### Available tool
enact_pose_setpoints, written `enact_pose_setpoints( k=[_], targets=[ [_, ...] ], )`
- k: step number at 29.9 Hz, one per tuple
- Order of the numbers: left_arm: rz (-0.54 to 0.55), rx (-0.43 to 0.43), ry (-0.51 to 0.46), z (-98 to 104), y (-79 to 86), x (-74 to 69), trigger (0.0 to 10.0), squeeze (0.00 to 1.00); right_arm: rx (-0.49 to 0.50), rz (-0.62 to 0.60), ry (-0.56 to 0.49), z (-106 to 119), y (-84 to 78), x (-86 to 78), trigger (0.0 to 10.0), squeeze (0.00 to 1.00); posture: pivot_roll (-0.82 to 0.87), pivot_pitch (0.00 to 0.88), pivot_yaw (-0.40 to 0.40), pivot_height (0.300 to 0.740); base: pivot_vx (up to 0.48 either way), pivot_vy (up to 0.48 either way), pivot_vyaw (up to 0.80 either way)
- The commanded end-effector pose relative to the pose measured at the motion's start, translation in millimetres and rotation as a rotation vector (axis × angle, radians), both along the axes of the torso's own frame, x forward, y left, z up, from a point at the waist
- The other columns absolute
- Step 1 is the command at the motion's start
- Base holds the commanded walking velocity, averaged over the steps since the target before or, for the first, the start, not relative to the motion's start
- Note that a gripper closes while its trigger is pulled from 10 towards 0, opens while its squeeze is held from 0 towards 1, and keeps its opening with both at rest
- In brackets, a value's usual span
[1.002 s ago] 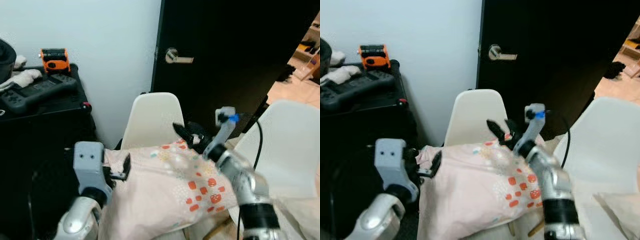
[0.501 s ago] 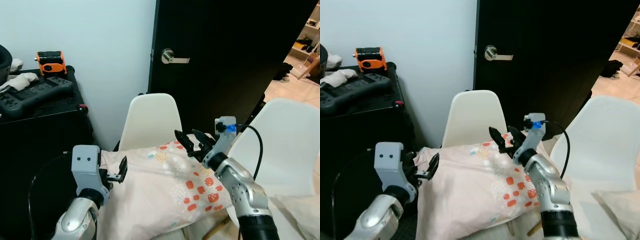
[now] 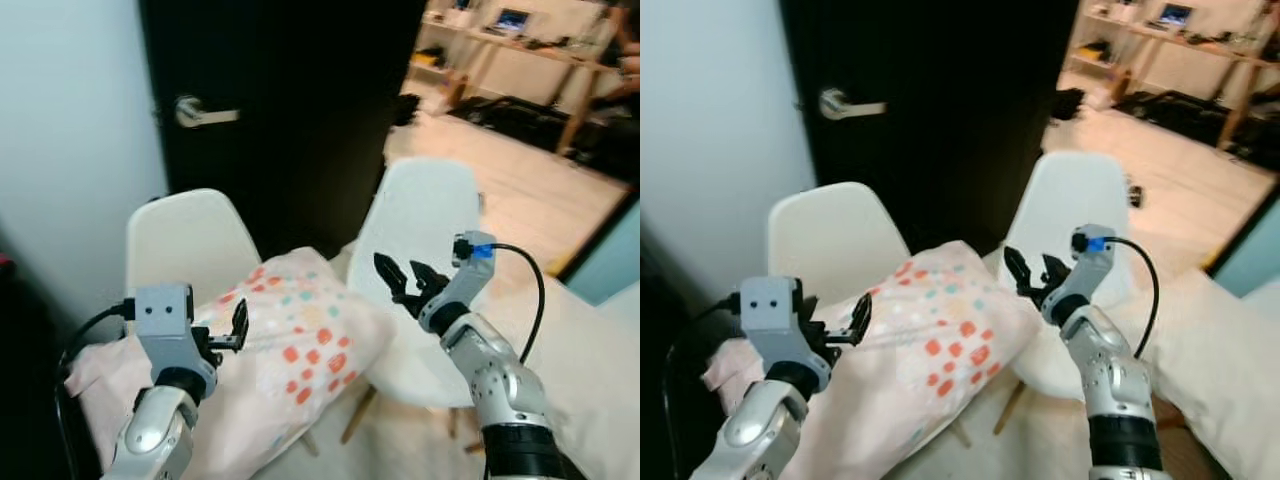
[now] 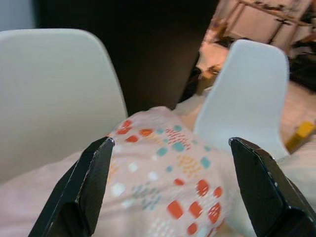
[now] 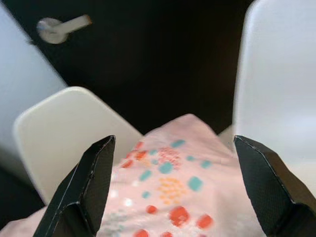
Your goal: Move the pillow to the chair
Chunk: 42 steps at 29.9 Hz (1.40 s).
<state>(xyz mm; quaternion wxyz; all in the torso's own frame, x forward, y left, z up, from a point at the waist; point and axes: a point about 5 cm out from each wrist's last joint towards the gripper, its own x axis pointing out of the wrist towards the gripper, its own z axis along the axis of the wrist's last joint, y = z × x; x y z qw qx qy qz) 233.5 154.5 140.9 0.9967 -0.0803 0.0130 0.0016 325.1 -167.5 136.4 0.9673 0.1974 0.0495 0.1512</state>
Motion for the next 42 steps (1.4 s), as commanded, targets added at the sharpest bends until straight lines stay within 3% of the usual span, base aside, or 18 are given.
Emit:
enact_pose_setpoints(
  k=[1, 5, 6, 8, 11, 14, 15, 18, 19, 22, 23, 28, 29, 31, 34, 37, 38, 42],
  targets=[
    [0.01, 0.003, 0.02, -6.5, 1.0, -0.3, 10.0, 0.0, -0.015, -0.008, 0.008, -2.1, -0.5, 1.4, 10.0, 0.0, -0.04, 0.0, -0.121, 0.74, 0.0, 0.0, -0.76],
    [0.014, 0.044, 0.032, -12.5, 5.6, -2.6, 10.0, 0.0, -0.067, 0.004, 0.0, -4.4, -0.1, -0.2, 10.0, 0.0, -0.03, 0.0, -0.118, 0.74, 0.0, 0.0, -0.76],
    [0.024, 0.111, 0.087, -37.1, 20.6, -7.8, 10.0, 0.0, -0.183, -0.019, 0.052, -34.2, -15.2, -8.0, 10.0, 0.0, -0.03, 0.0, -0.122, 0.74, 0.0, 0.0, -0.77],
    [0.024, 0.111, 0.087, -37.1, 20.6, -7.8, 10.0, 0.0, -0.183, -0.019, 0.052, -34.2, -15.2, -8.0, 10.0, 0.0, -0.03, 0.0, -0.122, 0.74, 0.0, 0.0, -0.77],
    [0.051, 0.129, 0.161, -62.7, 35.1, -13.2, 10.0, 0.0, -0.267, -0.044, 0.146, -68.6, -28.8, -21.5, 10.0, 0.0, -0.02, 0.0, -0.124, 0.74, 0.0, 0.0, -0.77],
    [0.051, 0.129, 0.161, -62.7, 35.1, -13.2, 10.0, 0.0, -0.267, -0.044, 0.146, -68.6, -28.8, -21.5, 10.0, 0.0, -0.02, 0.0, -0.124, 0.74, 0.0, 0.0, -0.77],
    [0.085, 0.104, 0.222, -81.0, 43.5, -17.6, 10.0, 0.0, -0.287, -0.06, 0.224, -90.9, -33.6, -33.6, 10.0, 0.0, -0.01, 0.0, -0.13, 0.74, 0.0, 0.0, -0.77],
    [0.085, 0.104, 0.222, -81.0, 43.5, -17.6, 10.0, 0.0, -0.287, -0.06, 0.224, -90.9, -33.6, -33.6, 10.0, 0.0, -0.01, 0.0, -0.13, 0.74, 0.0, 0.0, -0.77],
    [0.103, -0.021, 0.315, -111.2, 41.5, -24.3, 10.0, 0.0, -0.236, -0.047, 0.295, -113.1, -28.9, -47.6, 10.0, 0.0, -0.01, 0.0, -0.139, 0.74, 0.0, 0.0, -0.77],
    [0.103, -0.021, 0.315, -111.2, 41.5, -24.3, 10.0, 0.0, -0.236, -0.047, 0.295, -113.1, -28.9, -47.6, 10.0, 0.0, -0.01, 0.0, -0.139, 0.74, 0.0, 0.0, -0.77],
    [0.129, -0.052, 0.407, -137.4, 42.1, -29.9, 10.0, 0.0, -0.208, -0.055, 0.355, -130.1, -28.6, -59.2, 10.0, 0.0, -0.02, 0.0, -0.133, 0.74, 0.0, 0.0, -0.79],
    [0.133, -0.052, 0.476, -155.7, 41.9, -33.2, 10.0, 0.0, -0.184, -0.053, 0.393, -143.7, -28.5, -70.6, 10.0, 0.0, -0.02, 0.0, -0.127, 0.74, 0.0, 0.0, -0.8],
    [0.131, -0.05, 0.524, -168.4, 43.6, -36.2, 10.0, 0.0, -0.169, -0.049, 0.419, -156.6, -29.2, -85.8, 10.0, 0.0, -0.02, 0.0, -0.126, 0.74, 0.0, 0.0, -0.8],
    [0.131, -0.05, 0.524, -168.4, 43.6, -36.2, 10.0, 0.0, -0.169, -0.049, 0.419, -156.6, -29.2, -85.8, 10.0, 0.0, -0.02, 0.0, -0.126, 0.74, 0.0, 0.0, -0.8],
    [0.129, -0.036, 0.582, -188.0, 46.3, -43.2, 10.0, 0.0, -0.159, -0.045, 0.449, -178.9, -38.8, -123.6, 10.0, 0.0, -0.02, 0.0, -0.128, 0.74, 0.0, 0.0, -0.8],
    [0.129, -0.036, 0.582, -188.0, 46.3, -43.2, 10.0, 0.0, -0.159, -0.045, 0.449, -178.9, -38.8, -123.6, 10.0, 0.0, -0.02, 0.0, -0.128, 0.74, 0.0, 0.0, -0.8],
    [0.13, -0.039, 0.599, -194.5, 45.8, -46.2, 10.0, 0.0, -0.158, -0.047, 0.463, -186.7, -44.2, -138.6, 10.0, 0.0, -0.02, 0.0, -0.131, 0.74, 0.0, 0.0, -0.8],
    [0.129, -0.042, 0.624, -201.5, 45.2, -48.1, 10.0, 0.0, -0.16, -0.056, 0.493, -194.0, -52.5, -151.7, 10.0, 0.0, -0.02, 0.0, -0.13, 0.74, 0.0, 0.0, -0.8]
  ],
)
